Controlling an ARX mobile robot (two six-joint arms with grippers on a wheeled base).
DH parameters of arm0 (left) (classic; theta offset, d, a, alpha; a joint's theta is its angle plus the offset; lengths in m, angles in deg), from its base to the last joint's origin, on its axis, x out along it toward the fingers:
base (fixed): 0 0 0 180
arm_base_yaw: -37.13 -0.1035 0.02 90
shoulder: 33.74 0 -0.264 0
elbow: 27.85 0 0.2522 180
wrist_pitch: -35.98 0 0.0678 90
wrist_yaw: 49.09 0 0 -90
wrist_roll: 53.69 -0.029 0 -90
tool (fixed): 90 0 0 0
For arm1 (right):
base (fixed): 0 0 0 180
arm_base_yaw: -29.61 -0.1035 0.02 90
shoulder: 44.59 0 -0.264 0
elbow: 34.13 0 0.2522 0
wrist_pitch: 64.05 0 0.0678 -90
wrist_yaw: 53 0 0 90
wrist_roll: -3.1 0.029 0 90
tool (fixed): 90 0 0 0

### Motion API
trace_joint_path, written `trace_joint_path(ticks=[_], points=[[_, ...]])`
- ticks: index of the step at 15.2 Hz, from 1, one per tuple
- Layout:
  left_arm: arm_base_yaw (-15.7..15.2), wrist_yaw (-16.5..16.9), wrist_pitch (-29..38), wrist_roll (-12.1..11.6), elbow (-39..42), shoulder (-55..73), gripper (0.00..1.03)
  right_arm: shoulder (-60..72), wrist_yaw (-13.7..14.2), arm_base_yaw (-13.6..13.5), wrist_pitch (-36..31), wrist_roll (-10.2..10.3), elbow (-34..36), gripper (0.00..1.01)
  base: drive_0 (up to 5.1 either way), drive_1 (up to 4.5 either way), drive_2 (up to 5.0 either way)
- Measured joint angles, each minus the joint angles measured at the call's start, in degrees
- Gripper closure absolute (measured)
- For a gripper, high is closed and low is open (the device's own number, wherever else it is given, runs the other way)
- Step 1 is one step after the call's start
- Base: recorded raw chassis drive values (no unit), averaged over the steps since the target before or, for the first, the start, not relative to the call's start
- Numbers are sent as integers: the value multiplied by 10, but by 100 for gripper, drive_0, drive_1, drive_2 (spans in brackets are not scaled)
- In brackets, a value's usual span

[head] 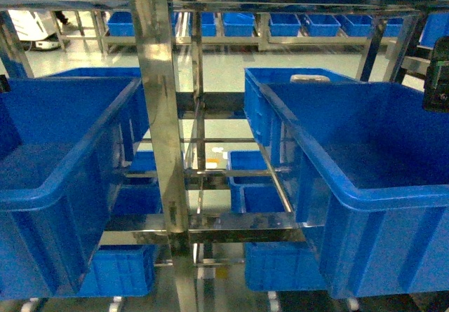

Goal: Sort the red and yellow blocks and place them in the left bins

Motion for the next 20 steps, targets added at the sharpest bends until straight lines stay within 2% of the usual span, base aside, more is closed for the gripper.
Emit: trace_joint_path(ticks=[6,8,12,16,20], points=[[-49,-5,-49,5,-72,72,77,0,0,0,0,0,0,3,0,0,0],[-52,-11,-60,9,-85,84,77,0,0,0,0,0,0,3,0,0,0],[-36,-38,-92,35,-100,112,77,0,0,0,0,0,0,3,0,0,0],[-10,-57,-117,74,-129,129,77,0,0,0,0,0,0,3,0,0,0],[7,-81,-133,95,-150,146,77,0,0,0,0,0,0,3,0,0,0]])
